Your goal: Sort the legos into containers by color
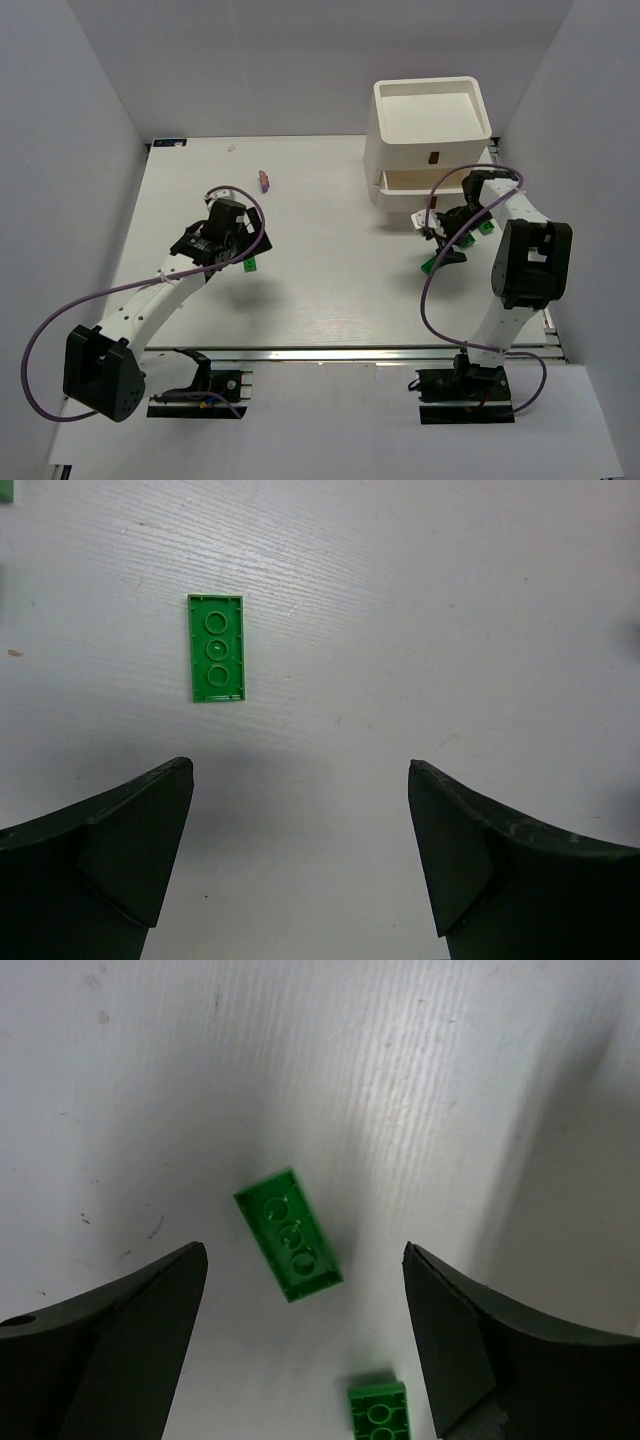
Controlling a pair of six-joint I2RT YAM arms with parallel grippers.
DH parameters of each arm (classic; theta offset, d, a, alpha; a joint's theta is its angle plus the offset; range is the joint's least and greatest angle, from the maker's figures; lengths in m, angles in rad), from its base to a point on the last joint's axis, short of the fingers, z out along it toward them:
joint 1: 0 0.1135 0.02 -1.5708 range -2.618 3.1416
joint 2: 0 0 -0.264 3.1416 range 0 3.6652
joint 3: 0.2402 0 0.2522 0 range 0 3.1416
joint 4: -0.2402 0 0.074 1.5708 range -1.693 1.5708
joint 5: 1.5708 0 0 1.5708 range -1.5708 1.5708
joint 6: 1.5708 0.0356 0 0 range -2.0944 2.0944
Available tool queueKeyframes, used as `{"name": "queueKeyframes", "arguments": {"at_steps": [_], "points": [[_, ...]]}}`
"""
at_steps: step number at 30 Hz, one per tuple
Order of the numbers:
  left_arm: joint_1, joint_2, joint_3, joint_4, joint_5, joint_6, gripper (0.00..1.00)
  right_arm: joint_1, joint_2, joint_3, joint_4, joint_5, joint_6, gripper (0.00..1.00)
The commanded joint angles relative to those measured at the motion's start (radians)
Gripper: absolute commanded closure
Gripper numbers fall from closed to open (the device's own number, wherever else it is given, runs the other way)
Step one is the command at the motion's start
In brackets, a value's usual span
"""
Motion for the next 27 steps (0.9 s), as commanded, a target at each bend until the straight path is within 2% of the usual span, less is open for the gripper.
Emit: {"name": "queueKeyframes", "arguments": {"at_steps": [1, 6, 8, 11, 17, 27], "points": [[0.003, -0.041, -0.013, -0.003, -0.016, -0.014, 0.03, 0.002, -0.04, -0.089, 0.053, 0.084, -0.246, 0.15], [0.003, -0.039, -0.016, -0.006, -0.018, -0.014, 0.03, 0.014, -0.102, -0.244, 0.205, 0.087, -0.208, 0.15], [0.003, -0.036, -0.014, -0.004, -0.016, -0.01, 0.03, 0.02, -0.117, -0.286, 0.308, 0.092, -0.171, 0.16], [0.003, -0.028, -0.005, -0.006, -0.015, -0.006, 0.03, 0.029, -0.128, -0.318, 0.372, 0.089, -0.136, 0.17], [0.003, -0.028, -0.007, -0.001, -0.01, -0.011, 0.03, 0.043, -0.127, -0.318, 0.386, 0.086, -0.132, 0.19], [0.003, -0.039, -0.013, -0.009, -0.013, -0.014, 0.03, 0.039, -0.073, -0.286, 0.339, 0.201, -0.203, 0.31]]}}
